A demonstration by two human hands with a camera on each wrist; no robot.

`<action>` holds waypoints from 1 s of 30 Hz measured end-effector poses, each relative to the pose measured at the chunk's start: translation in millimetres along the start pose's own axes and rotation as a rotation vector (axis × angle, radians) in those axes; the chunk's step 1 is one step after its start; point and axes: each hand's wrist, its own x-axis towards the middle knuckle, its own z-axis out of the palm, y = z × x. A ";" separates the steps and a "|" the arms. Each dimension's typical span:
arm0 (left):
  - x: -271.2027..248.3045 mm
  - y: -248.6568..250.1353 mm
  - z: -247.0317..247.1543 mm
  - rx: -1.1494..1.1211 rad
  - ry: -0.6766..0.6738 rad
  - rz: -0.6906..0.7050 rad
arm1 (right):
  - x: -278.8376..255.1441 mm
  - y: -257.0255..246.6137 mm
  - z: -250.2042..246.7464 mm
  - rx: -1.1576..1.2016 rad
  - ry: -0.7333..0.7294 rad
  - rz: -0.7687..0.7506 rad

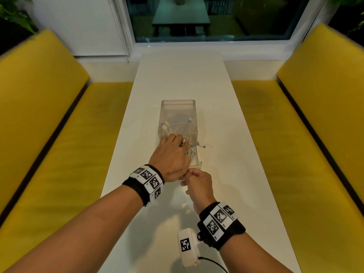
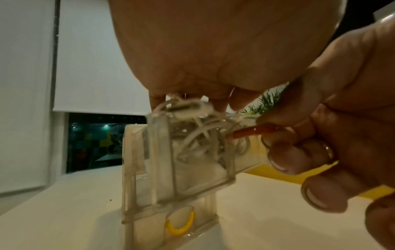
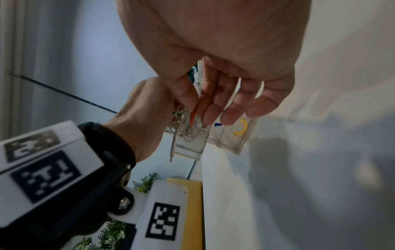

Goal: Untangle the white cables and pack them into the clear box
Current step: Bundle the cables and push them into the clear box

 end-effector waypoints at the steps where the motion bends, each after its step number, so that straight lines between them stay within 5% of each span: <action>1: -0.3 1.0 1.5 -0.062 0.013 -0.026 | -0.5 0.4 0.2 -0.003 0.000 0.001; 9: 4.8 7.3 17.2 -0.250 0.254 -0.334 | -1.1 3.8 2.9 -0.021 0.009 -0.012; 18: 27.7 18.3 6.7 -0.147 0.116 -0.471 | -3.4 -0.6 2.0 0.011 0.017 -0.016; 25: 19.8 11.2 5.4 -0.570 0.224 -0.456 | -2.6 -3.8 2.1 0.011 0.012 -0.016; 30: 4.1 6.0 11.1 -0.509 0.183 -0.243 | -1.7 -3.3 2.5 0.035 0.021 0.003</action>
